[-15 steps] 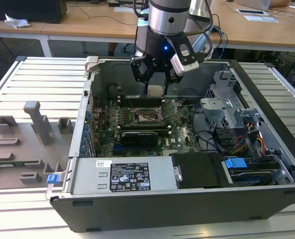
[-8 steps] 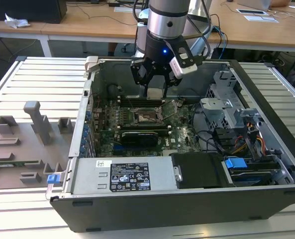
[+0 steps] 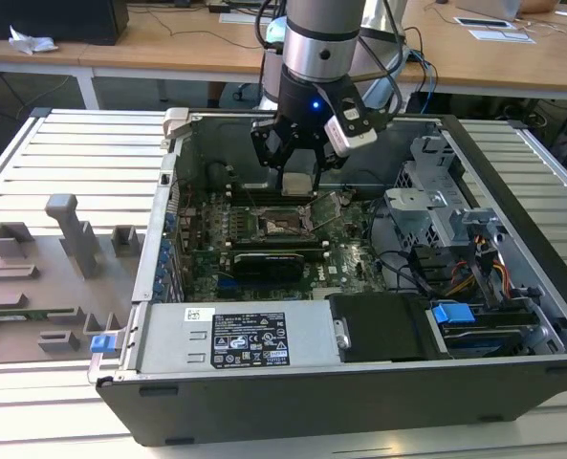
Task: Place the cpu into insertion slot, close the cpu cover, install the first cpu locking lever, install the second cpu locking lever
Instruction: 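Place the cpu into insertion slot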
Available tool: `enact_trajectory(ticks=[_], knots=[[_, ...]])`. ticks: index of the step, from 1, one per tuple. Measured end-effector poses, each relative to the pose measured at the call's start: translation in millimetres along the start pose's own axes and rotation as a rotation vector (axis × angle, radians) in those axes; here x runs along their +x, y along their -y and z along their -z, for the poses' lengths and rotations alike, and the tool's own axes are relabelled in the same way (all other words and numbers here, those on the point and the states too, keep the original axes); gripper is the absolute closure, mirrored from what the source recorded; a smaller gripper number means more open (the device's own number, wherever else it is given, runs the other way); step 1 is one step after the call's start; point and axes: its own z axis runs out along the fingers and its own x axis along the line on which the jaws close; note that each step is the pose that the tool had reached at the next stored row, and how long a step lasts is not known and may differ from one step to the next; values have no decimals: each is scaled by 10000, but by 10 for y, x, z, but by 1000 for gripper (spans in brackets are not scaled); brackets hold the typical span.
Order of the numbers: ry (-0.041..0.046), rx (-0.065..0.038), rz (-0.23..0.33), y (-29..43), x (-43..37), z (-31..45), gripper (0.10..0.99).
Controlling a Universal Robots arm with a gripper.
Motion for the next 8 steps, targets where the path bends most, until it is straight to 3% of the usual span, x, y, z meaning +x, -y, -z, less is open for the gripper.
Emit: enact_trajectory(ticks=[8], knots=[[0,1,0,4,-1,-77,545]])
